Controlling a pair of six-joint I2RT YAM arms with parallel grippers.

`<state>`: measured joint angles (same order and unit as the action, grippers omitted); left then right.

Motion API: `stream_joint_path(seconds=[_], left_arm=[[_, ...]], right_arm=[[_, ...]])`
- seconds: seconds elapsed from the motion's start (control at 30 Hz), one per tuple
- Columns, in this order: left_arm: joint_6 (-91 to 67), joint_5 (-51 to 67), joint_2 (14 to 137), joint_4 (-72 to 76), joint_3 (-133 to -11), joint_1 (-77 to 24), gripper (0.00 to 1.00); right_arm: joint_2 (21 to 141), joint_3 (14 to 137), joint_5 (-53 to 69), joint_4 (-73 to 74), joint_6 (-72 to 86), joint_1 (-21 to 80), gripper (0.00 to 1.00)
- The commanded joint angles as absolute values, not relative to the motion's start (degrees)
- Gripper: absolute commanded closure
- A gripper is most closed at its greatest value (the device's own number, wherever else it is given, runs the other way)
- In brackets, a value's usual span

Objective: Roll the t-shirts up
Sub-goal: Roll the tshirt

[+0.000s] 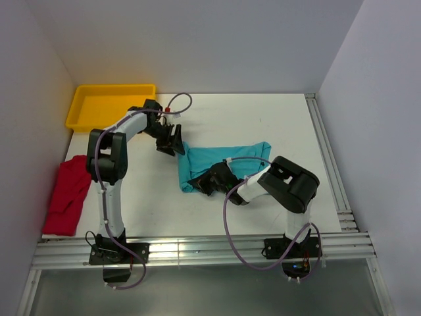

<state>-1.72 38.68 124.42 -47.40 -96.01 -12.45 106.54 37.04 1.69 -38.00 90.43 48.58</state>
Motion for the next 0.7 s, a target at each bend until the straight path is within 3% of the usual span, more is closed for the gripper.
stream_joint_path(seconds=[0.0, 0.33, 0.43, 0.47, 0.53, 0.57, 0.67], left_arm=[[-2.4, 38.3, 125.4, -46.7, -96.9, -13.1, 0.3], [-2.8, 36.7, 127.8, -47.1, -98.9, -15.2, 0.37], [-2.9, 35.9, 128.8, -47.7, -99.8, -15.7, 0.48], [-2.7, 35.3, 129.2, -48.2, -100.5, -16.0, 0.59], [-2.6, 34.5, 129.5, -49.3, -101.2, -16.3, 0.67], [-2.5, 33.2, 129.4, -49.7, -101.7, -16.5, 0.77], [-1.4, 29.6, 130.1, -52.6, -104.1, -17.0, 0.95]], right_arm=[[108.1, 35.4, 1.5, -36.1, 90.8, 48.1, 1.0], [108.5, 33.8, 1.4, -37.5, 91.2, 48.1, 1.0], [108.3, 34.5, 1.4, -36.2, 89.7, 48.0, 1.0], [108.1, 35.3, 1.4, -35.1, 89.0, 48.1, 1.0], [107.7, 36.6, 1.4, -32.2, 86.6, 48.1, 1.0], [107.4, 38.0, 1.4, -31.0, 85.5, 48.1, 1.0], [106.2, 40.9, 0.4, -25.7, 81.7, 48.3, 0.88]])
